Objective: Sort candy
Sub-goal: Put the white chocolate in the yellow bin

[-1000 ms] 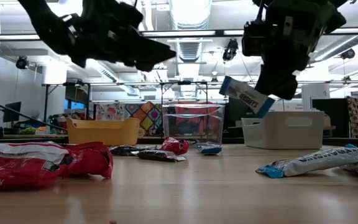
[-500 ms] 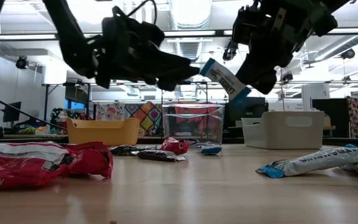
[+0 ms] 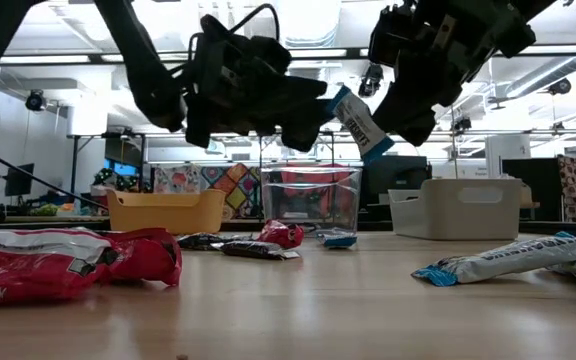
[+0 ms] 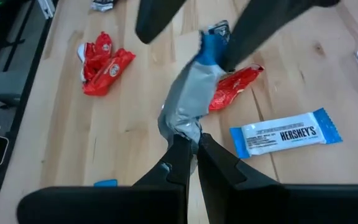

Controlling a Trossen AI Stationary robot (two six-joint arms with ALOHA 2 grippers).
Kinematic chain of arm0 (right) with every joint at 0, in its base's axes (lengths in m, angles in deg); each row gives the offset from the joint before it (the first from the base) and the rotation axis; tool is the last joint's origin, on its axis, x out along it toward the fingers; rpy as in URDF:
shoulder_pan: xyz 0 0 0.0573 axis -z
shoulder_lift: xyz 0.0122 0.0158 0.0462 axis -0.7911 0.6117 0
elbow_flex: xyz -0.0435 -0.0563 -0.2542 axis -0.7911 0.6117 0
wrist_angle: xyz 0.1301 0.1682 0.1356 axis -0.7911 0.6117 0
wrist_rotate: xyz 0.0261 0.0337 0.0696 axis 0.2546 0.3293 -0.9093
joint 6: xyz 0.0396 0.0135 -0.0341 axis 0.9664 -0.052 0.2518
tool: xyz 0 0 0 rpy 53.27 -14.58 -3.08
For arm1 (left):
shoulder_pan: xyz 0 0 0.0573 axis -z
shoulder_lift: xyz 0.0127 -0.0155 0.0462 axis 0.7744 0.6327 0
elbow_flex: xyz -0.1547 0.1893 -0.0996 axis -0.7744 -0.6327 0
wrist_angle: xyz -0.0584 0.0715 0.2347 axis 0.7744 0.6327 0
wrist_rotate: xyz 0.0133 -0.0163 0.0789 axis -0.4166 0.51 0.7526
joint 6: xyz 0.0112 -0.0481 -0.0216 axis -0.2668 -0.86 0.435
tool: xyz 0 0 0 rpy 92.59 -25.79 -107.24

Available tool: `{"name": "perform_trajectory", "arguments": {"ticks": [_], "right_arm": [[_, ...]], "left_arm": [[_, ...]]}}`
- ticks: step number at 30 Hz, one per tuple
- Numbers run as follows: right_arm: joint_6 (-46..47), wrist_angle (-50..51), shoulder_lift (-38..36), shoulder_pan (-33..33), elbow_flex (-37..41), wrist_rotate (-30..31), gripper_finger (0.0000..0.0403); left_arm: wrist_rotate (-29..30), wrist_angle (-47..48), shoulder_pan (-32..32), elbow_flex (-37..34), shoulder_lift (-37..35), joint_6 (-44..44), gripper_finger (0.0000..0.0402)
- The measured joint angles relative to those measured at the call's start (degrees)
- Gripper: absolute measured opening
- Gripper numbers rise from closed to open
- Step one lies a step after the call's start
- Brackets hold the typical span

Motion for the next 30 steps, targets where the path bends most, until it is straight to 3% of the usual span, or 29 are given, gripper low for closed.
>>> {"name": "perform_trajectory", "arguments": {"ticks": [22, 25, 30], "right_arm": [[-1.48, 0.31, -0.01, 0.32, -0.02, 0.3, 0.0017], [-1.85, 0.31, -0.02, 0.45, -0.02, 0.41, 0.0018], [-1.97, 0.39, -0.02, 0.66, -0.02, 0.49, 0.0018]], "left_arm": [[4.1, 0.32, 0.01, -0.2, 0.09, -0.66, 0.0152], [5.34, 0.13, 0.03, -0.2, 0.09, -0.46, 0.0118], [5.84, 0.13, 0.03, -0.2, 0.09, -0.46, 0.002]]}}
